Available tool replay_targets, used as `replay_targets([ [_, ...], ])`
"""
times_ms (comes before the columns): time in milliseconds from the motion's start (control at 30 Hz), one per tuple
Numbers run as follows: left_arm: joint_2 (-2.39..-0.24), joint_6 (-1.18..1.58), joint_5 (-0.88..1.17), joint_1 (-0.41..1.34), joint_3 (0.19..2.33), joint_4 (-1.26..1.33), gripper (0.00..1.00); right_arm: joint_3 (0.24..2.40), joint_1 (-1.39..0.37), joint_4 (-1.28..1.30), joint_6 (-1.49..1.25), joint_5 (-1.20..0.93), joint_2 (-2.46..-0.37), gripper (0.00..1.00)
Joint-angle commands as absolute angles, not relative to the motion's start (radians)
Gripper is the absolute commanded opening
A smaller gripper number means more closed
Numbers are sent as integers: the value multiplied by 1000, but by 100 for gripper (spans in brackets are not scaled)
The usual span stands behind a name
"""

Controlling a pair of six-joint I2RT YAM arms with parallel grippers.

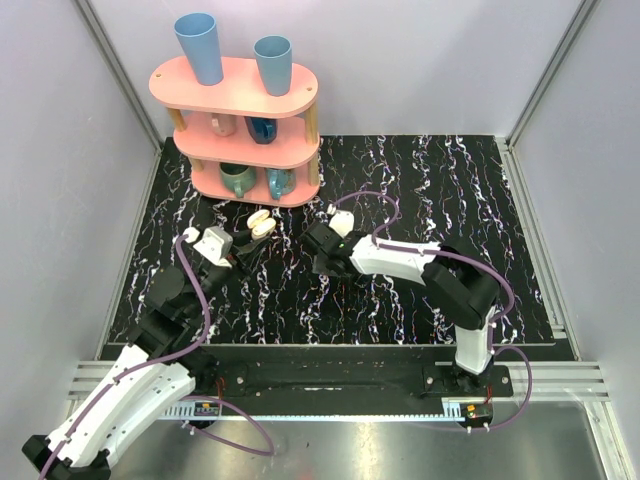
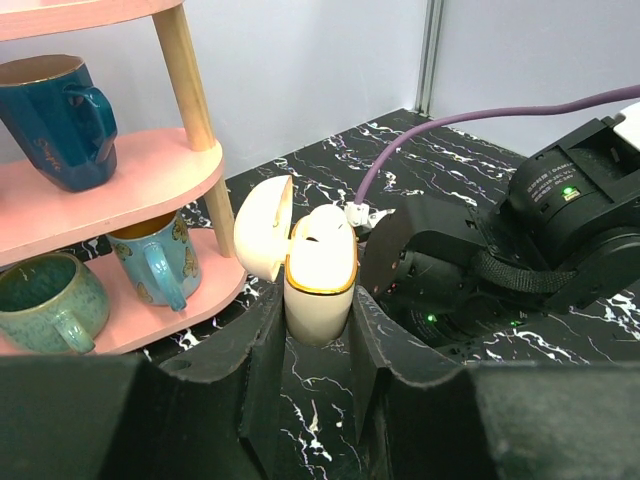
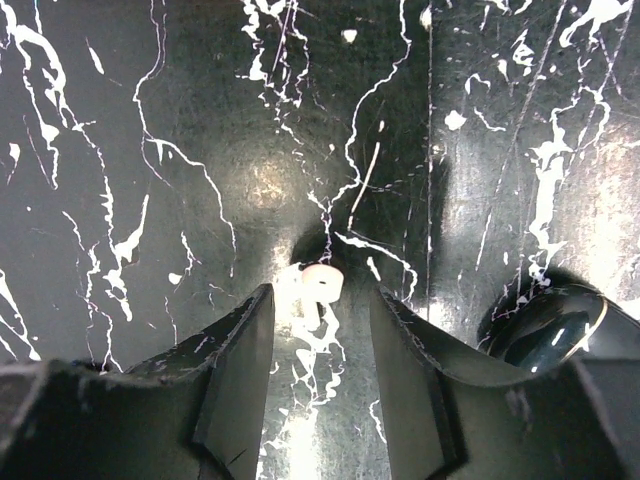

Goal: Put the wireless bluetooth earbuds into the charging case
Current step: Pick up the left earbud from the center of the board.

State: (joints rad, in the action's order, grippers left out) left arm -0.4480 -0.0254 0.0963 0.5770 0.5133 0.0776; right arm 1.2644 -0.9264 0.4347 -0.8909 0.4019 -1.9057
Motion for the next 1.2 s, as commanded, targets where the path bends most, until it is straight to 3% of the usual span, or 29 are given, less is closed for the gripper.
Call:
replay_targets([
  [0, -439, -23, 71, 577, 505, 137, 0, 1321, -946, 453, -913, 453, -1930, 50],
  [900, -430, -23, 69, 577, 497, 140, 0, 1347, -948, 485, -897, 476, -1979, 35],
  [1167, -433, -23, 71, 575, 500, 140, 0, 1347, -946, 483, -868, 491, -1965, 21],
])
